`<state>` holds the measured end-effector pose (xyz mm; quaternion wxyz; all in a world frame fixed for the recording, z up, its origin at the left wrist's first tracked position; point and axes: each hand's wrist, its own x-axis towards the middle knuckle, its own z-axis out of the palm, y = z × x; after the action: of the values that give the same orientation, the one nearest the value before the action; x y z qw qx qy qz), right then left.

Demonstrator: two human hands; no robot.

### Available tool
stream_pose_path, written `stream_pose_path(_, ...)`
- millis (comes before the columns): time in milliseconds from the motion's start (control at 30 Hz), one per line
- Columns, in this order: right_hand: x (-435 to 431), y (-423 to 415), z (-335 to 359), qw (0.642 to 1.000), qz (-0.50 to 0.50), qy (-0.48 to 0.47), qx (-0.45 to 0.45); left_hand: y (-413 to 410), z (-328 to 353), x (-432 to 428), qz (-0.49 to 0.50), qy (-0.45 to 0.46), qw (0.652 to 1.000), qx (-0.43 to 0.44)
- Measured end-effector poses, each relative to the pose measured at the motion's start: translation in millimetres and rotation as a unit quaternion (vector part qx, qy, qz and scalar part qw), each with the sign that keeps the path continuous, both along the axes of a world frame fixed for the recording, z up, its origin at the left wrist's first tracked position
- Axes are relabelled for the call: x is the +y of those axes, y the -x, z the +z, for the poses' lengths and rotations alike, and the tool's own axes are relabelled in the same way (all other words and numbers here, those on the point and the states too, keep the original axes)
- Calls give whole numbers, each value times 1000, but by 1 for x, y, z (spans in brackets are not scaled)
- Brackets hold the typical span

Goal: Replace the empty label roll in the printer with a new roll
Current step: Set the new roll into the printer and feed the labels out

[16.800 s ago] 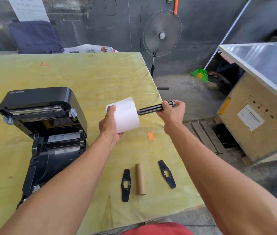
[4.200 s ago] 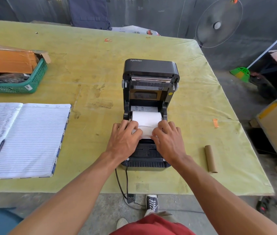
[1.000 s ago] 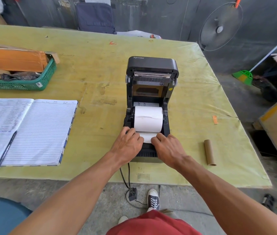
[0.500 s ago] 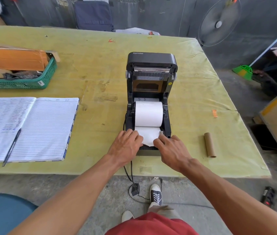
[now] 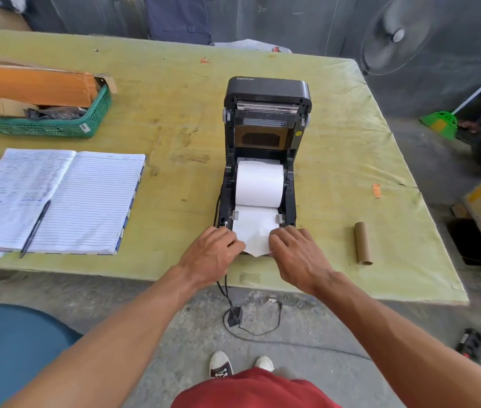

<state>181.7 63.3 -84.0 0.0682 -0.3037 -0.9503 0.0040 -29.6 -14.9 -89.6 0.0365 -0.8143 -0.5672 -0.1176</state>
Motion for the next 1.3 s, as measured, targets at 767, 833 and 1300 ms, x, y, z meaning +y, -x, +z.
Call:
stream_pose_path(767,-14,-6,-3,986,-62,121,-95,-25,-13,-10,80,114,990,-14)
stream_pose_path(833,-16,-4,-4,983,-68,126,-116,-25,-13,-10,81,120,989,-2)
stream_pose_path(1300,12,11,18,980,-114,143,-81,-10,16,13,76,128,983,-103)
